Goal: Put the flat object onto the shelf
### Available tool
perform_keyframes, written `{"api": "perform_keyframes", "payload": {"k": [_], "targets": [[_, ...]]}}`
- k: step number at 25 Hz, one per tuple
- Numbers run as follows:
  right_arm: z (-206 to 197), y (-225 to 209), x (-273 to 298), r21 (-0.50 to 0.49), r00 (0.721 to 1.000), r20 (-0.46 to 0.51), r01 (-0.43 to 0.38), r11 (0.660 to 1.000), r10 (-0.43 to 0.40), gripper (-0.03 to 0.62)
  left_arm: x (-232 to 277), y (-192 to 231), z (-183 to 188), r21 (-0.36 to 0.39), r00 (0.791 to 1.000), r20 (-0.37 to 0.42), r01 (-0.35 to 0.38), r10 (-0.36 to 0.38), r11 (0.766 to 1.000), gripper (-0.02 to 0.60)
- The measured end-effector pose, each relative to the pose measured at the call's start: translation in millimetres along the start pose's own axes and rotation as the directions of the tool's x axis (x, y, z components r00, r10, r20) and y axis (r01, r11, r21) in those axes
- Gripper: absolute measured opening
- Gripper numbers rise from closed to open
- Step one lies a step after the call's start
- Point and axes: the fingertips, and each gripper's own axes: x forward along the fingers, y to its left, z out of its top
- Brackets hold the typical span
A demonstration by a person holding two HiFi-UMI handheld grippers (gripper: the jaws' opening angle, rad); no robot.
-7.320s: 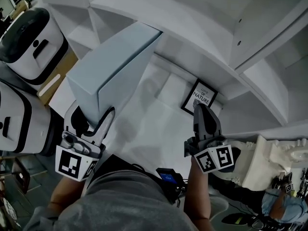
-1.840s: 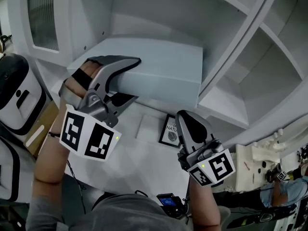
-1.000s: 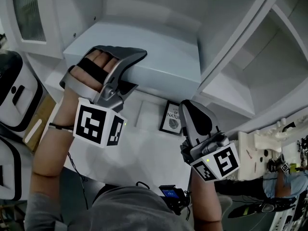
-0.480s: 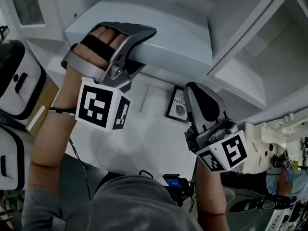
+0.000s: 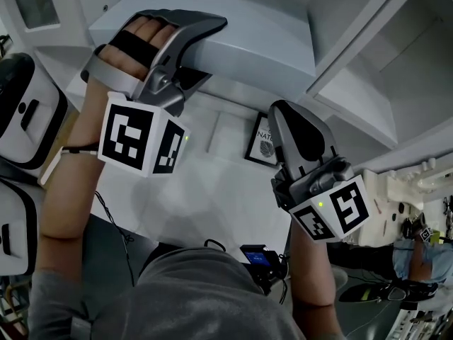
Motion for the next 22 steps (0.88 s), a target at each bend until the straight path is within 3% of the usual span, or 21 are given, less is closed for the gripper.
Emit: {"api": "perform_keyframes", "payload": {"k": [4,6,10,16,20,21,22], "targets": [[0.6,1.5,-0.9,-0.003,1.000,0.001,-0.002,1.000,0.002,0.031,-1.4,1.6,0.3,-0.040,0.999,0.000,0.032,-0.032,0.999,0.319],[-0.1,1.6,-2.4,-0.003,1.000,0.001,-0.001,1.000,0.001,0.031,-3.3,-1.1,4.2,-0.088,0.998,0.020,0.059,-0.058,0.994,0.406],[-1.1,0.4,-5.2,-0.001,1.000,0.000,0.006,1.000,-0.006,0.031,-8.5,-1.6,11.8,-0.117,0.998,0.054,0.033,-0.027,0.993,0.430],[3.2,1.2,-3.5,-0.005,1.000,0.013,0.007,1.000,-0.007,0.031,-46.3,18.3,41.0,-0.228,0.984,0.178,0.026,0.016,0.973,0.440],[4.7,0.2,-3.7,-0.008,1.000,0.019,0.010,1.000,-0.010,0.031,-57.2,27.3,48.3,-0.242,0.981,0.182,-0.020,0.066,0.970,0.426],[5.0,0.1,-3.8,-0.009,1.000,0.021,0.012,1.000,-0.012,0.031,-57.3,28.2,47.7,-0.258,0.980,0.176,-0.040,0.088,0.965,0.368],[5.2,0.0,-3.7,-0.010,1.000,0.022,0.015,1.000,-0.014,0.031,-57.3,28.8,46.1,-0.273,0.980,0.163,-0.067,0.115,0.960,0.270]]}}
